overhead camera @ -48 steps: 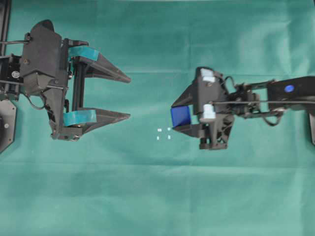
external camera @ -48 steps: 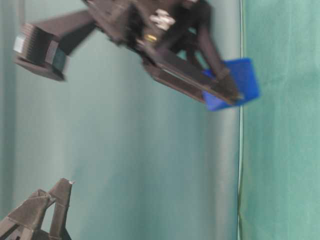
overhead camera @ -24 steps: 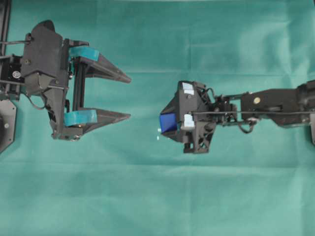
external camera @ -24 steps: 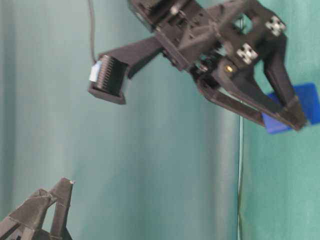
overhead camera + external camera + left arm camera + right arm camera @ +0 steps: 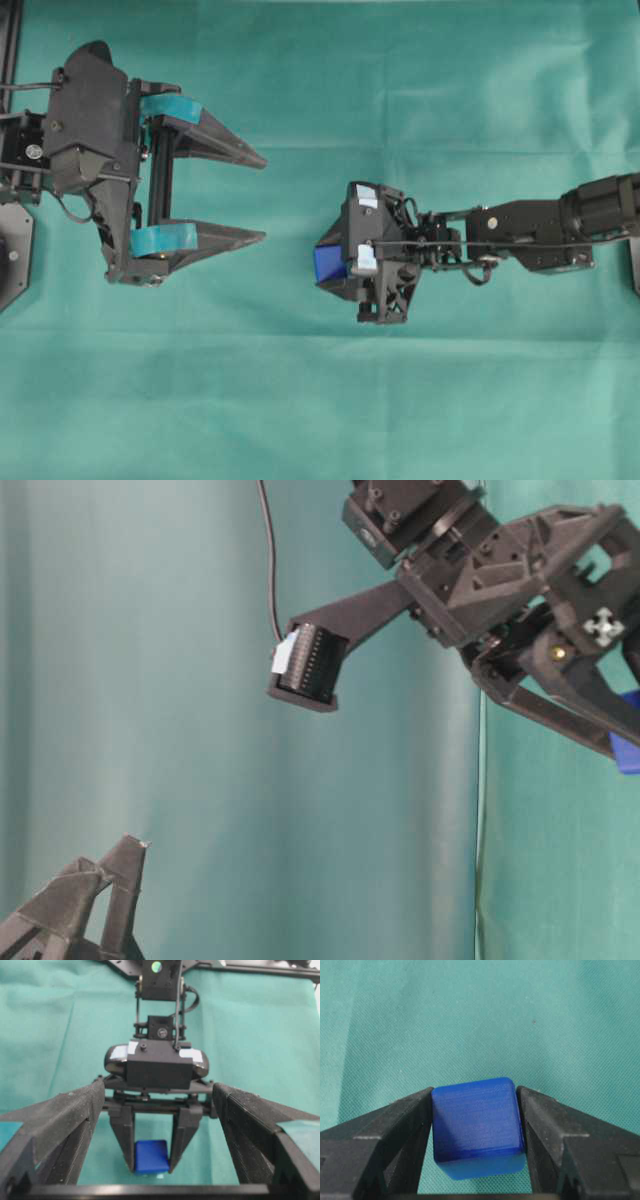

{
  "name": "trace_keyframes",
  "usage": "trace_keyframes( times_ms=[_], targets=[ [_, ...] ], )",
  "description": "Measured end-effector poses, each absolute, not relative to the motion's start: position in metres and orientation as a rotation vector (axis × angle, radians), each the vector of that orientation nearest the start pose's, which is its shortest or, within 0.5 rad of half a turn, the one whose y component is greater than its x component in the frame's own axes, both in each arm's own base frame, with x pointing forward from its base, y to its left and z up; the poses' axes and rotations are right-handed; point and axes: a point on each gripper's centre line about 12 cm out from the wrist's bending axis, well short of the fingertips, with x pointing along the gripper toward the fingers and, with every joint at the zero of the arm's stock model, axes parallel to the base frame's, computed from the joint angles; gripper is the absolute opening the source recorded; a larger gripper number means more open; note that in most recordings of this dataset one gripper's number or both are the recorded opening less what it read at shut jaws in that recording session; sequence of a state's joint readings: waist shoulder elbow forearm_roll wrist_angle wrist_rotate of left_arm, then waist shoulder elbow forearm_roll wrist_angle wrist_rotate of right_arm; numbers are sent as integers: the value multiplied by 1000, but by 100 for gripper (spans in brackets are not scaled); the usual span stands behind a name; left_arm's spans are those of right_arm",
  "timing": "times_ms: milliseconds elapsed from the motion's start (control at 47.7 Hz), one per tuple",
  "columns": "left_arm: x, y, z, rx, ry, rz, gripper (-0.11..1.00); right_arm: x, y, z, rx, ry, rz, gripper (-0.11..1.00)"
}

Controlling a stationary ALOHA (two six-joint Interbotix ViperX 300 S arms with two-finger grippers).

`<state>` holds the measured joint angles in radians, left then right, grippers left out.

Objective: Handover the blue block to the right arm after grasping it with the left arm, then place it in the designated position.
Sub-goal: 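Lower the cube with the right gripper toward the table center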

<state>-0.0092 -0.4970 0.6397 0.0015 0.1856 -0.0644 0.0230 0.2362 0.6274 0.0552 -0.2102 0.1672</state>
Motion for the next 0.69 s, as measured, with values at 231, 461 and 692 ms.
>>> trace_keyframes(
  times_ms=[231,461,692],
  targets=[
    [318,-3,338,-62,330,0,100,418,8,106,202,647,-61,56],
    [318,-3,338,-61,330,2,100,418,8,106,202,651,-61,56],
    [319,-3,338,-62,324,1,100,418,8,106,201,651,-60,56]
  ],
)
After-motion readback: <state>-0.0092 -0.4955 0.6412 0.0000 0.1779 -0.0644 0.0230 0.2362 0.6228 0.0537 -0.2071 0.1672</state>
